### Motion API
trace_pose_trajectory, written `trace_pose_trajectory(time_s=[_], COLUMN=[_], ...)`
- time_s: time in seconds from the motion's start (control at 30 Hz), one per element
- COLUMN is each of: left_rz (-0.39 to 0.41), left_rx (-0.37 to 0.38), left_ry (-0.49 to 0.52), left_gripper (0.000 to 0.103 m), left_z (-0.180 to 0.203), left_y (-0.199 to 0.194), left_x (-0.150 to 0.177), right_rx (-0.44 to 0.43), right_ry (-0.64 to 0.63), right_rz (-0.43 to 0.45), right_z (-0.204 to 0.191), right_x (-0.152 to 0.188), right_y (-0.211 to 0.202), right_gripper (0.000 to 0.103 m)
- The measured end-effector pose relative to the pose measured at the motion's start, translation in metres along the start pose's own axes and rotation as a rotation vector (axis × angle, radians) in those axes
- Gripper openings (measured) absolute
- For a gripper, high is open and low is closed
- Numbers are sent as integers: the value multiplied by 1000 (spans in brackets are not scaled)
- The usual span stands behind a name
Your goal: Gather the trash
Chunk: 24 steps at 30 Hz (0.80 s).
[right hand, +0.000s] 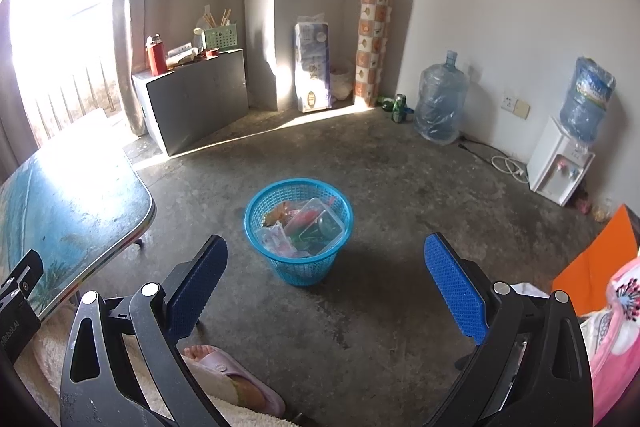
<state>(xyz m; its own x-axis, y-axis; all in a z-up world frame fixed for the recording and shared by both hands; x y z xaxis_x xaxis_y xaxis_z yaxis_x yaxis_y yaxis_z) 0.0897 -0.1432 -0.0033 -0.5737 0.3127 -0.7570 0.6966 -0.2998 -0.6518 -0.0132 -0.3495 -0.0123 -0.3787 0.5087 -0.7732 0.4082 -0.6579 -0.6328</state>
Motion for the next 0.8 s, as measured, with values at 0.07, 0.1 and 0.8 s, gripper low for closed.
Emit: trace_pose_trajectory(time_s=[0.07, 0.1, 0.8], left_rz=[-3, -5, -22], left_rx=[1, 2, 7], left_ry=[-2, -3, -24], left_gripper=[97, 97, 97], left_z=[0, 0, -4], left_y=[0, 0, 4], left_x=[0, 0, 5], right_rx=[0, -1, -9], right_ry=[0, -1, -22], right_rz=[-1, -1, 0], right_z=[0, -1, -7], right_x=[0, 0, -3], right_y=[0, 0, 2], right_gripper=[95, 95, 95])
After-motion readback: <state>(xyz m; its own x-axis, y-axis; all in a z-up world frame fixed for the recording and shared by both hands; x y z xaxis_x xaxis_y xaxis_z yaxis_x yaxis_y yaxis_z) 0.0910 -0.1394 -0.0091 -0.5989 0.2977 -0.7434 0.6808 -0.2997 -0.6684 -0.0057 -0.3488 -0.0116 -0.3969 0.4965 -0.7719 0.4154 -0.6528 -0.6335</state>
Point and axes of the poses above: each gripper's, at about its wrist camera, not at the fingertips, and y roughly the way its jaws point, z to its right, x to its underside, the point moved 5 cm from there along y, roughly the way its jaws point
